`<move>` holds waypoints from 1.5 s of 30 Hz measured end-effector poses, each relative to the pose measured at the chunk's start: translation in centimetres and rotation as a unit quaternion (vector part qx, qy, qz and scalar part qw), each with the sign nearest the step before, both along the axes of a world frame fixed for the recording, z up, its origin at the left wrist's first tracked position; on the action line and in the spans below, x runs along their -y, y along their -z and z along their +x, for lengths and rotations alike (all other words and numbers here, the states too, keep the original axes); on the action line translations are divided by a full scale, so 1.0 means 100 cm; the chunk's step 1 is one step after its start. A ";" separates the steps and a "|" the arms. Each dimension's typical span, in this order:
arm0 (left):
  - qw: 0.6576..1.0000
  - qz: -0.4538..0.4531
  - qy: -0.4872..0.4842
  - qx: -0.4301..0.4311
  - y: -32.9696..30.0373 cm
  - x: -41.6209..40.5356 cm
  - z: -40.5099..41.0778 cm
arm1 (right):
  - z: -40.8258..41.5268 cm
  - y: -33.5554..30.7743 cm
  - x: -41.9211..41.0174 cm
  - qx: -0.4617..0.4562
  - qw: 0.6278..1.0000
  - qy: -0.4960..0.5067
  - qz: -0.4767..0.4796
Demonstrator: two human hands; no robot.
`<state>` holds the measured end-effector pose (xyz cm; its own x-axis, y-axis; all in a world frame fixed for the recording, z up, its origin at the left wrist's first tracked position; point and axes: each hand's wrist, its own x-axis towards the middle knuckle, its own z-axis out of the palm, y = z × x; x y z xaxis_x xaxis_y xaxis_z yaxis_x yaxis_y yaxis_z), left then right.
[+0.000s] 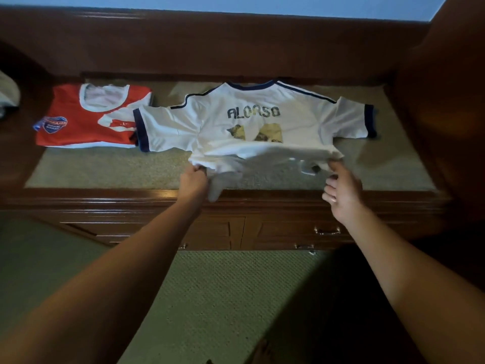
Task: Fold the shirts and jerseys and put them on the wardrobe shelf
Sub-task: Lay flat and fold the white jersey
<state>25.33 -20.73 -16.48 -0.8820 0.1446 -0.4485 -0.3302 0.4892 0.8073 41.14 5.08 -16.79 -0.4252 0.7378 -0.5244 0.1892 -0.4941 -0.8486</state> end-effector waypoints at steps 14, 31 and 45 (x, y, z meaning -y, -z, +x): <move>0.924 0.242 0.085 0.282 0.046 0.055 0.057 | 0.014 0.048 0.031 0.205 0.968 -0.099 0.107; 0.990 0.073 0.092 0.076 0.072 0.080 0.079 | 0.077 0.058 0.065 0.211 0.951 -0.179 0.134; 0.997 0.004 0.065 0.036 0.090 0.107 0.088 | 0.111 0.052 0.068 0.140 0.954 -0.227 0.133</move>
<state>34.17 -31.44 -25.50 -0.8217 0.2595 -0.5075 -0.3211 0.5248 0.7883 52.25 -1.76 -21.97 -0.6042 0.6335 -0.4834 0.5700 -0.0803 -0.8177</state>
